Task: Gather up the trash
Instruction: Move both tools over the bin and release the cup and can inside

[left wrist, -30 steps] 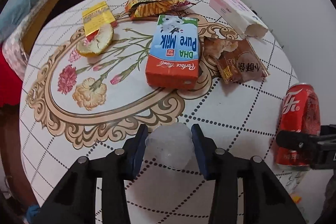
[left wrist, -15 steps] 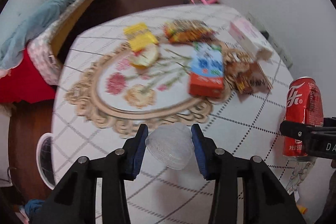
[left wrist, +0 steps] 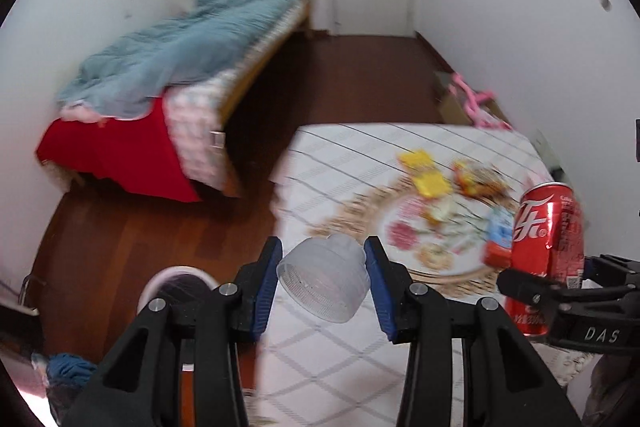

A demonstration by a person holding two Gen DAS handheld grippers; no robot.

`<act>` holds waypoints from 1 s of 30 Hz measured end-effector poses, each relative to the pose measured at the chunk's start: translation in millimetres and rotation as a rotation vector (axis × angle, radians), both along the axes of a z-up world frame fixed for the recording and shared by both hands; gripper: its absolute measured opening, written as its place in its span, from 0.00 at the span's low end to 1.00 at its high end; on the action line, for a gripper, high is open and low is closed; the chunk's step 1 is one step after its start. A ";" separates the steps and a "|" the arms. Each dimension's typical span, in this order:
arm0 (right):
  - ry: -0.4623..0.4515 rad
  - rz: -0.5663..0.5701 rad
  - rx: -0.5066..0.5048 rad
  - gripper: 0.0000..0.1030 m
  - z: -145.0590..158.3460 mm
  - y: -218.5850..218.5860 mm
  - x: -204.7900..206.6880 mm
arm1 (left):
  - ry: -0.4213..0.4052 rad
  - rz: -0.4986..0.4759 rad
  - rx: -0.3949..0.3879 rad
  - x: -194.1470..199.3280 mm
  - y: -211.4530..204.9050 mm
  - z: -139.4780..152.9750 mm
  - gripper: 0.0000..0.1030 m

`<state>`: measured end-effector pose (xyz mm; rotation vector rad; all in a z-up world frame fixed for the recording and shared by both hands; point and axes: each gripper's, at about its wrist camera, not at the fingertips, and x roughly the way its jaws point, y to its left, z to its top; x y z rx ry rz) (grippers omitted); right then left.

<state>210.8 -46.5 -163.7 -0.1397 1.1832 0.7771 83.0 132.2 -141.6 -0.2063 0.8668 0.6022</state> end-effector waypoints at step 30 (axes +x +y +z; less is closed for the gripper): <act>0.267 0.508 -0.289 0.82 -234.4 421.7 -162.8 | 0.153 0.559 -0.541 -208.3 302.2 -225.3 0.49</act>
